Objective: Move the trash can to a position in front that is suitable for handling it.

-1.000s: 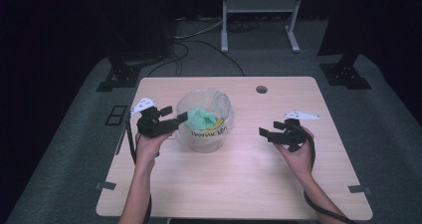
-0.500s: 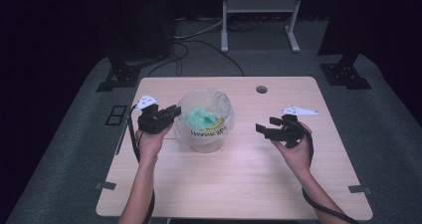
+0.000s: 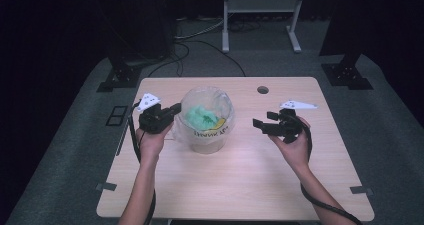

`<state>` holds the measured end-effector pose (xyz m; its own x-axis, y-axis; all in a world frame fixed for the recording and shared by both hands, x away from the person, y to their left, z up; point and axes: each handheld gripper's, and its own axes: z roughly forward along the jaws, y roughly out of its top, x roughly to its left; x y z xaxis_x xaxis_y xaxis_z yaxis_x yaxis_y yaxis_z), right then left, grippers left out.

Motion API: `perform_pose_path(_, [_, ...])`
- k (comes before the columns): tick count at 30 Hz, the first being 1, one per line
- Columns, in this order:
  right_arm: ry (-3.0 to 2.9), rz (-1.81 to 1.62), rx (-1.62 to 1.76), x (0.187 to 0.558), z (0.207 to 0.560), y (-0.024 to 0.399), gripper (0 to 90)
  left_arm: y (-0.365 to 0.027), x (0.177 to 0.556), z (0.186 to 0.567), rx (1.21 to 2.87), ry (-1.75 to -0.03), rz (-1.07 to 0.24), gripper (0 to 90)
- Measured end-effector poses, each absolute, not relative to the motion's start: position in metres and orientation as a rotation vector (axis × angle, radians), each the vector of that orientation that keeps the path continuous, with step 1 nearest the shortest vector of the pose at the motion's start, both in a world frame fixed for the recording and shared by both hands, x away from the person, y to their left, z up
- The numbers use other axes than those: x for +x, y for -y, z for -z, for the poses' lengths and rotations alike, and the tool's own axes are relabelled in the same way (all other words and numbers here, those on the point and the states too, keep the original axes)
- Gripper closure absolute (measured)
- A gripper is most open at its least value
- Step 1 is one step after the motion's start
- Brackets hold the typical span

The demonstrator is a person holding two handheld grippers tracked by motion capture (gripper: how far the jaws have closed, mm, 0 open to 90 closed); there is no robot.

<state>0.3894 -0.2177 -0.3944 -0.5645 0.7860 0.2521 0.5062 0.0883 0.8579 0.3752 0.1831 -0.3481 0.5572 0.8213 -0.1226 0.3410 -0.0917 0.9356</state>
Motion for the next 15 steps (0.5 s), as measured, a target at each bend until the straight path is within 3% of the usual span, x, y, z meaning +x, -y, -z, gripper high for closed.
perform_pose_path(15, [-2.137,-1.578,1.223,0.411,0.348,0.174,25.4,-0.183,0.374,0.345,1.662,-0.962,-0.503,90.0])
